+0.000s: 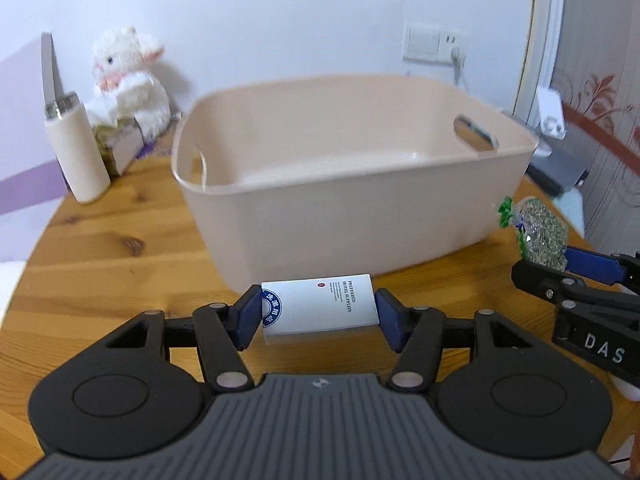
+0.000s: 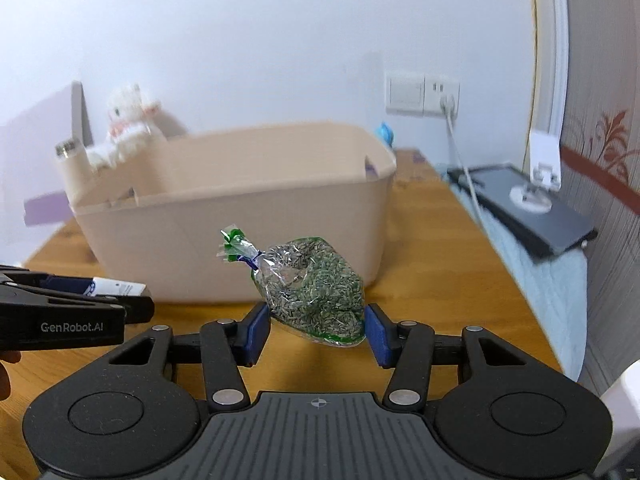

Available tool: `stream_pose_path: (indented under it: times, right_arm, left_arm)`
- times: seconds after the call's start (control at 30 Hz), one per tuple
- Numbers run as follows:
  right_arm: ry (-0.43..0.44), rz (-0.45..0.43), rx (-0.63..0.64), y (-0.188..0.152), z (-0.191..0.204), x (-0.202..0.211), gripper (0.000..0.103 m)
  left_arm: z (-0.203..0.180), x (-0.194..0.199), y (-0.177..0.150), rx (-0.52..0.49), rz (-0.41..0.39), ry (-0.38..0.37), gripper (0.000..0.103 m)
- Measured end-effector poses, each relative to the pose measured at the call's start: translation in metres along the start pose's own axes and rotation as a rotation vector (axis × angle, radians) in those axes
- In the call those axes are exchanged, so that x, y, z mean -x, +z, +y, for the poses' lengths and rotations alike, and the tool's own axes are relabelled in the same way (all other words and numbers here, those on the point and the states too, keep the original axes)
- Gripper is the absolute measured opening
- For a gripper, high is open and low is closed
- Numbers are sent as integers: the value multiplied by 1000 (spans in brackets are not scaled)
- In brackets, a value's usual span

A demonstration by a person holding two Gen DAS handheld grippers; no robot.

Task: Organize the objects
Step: 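Lower the white box and tea-leaf bag into the basket and open both tools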

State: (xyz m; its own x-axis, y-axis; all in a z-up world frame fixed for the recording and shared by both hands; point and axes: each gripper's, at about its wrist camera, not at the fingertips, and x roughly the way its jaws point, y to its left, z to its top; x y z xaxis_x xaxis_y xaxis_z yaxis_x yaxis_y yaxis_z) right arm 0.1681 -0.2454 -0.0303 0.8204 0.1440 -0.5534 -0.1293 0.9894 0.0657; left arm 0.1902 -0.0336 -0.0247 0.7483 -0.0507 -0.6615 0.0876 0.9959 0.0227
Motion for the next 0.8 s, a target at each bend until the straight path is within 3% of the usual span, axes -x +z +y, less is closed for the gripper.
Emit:
stream_pose_path:
  times: [0.43, 0.6, 0.8]
  right_arm:
    - [24, -217, 38, 62, 24, 46, 48]
    - [24, -239, 10, 87, 25, 32, 48]
    - [21, -211, -31, 104, 23, -1, 48]
  left_arm:
    - [5, 55, 56, -16, -181, -2, 62]
    - [7, 44, 82, -22, -195, 21, 62]
    - [9, 8, 107, -31, -157, 56, 62]
